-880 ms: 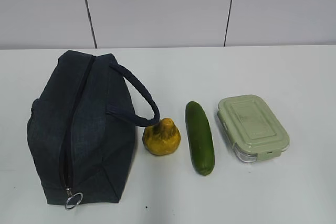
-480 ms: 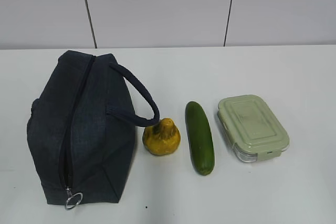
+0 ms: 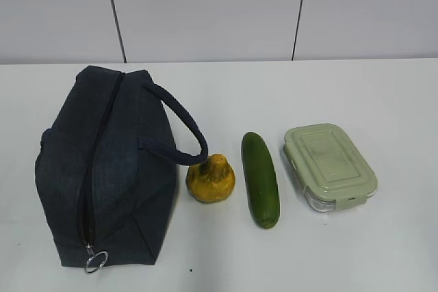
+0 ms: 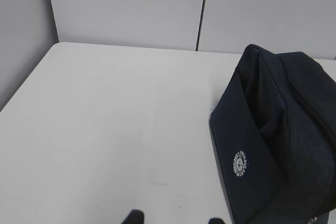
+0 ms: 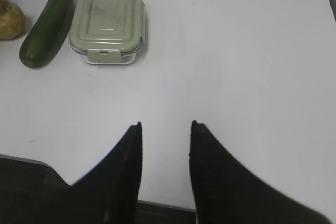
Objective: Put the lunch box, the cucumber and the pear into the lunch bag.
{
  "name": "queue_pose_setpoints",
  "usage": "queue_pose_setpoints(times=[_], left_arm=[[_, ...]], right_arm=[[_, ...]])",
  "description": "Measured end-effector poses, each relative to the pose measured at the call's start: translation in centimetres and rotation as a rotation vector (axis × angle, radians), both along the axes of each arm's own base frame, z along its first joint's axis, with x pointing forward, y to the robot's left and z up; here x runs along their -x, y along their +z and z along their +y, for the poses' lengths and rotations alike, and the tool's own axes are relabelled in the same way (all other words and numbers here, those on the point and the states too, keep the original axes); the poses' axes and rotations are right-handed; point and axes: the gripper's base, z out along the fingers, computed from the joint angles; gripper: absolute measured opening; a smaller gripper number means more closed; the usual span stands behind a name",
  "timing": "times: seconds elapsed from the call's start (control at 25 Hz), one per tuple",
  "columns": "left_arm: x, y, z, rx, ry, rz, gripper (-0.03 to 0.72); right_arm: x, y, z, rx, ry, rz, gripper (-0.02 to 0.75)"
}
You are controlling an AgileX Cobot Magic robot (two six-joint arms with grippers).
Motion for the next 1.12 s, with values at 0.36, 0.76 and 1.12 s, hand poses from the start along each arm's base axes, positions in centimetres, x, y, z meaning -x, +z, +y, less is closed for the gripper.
queue_pose_setpoints(times=[0.36,0.76,1.12], left_arm=[[0.0,0.0,0.0,0.000,0.000,0.000,0.238],[0.0,0.0,0.0,0.000,0.000,0.000,0.238],[0.0,0.0,0.0,0.000,0.000,0.000,0.238]], right_arm=[[-2.9,0.9,0.1,-0.021,-0.016,0.095,0.505],[-7.5,3.3,0.4,-0.159,-0.089,0.149,0.565],[-13.8,6.4,1.5,-0.276,-0.072,0.268,0.564]])
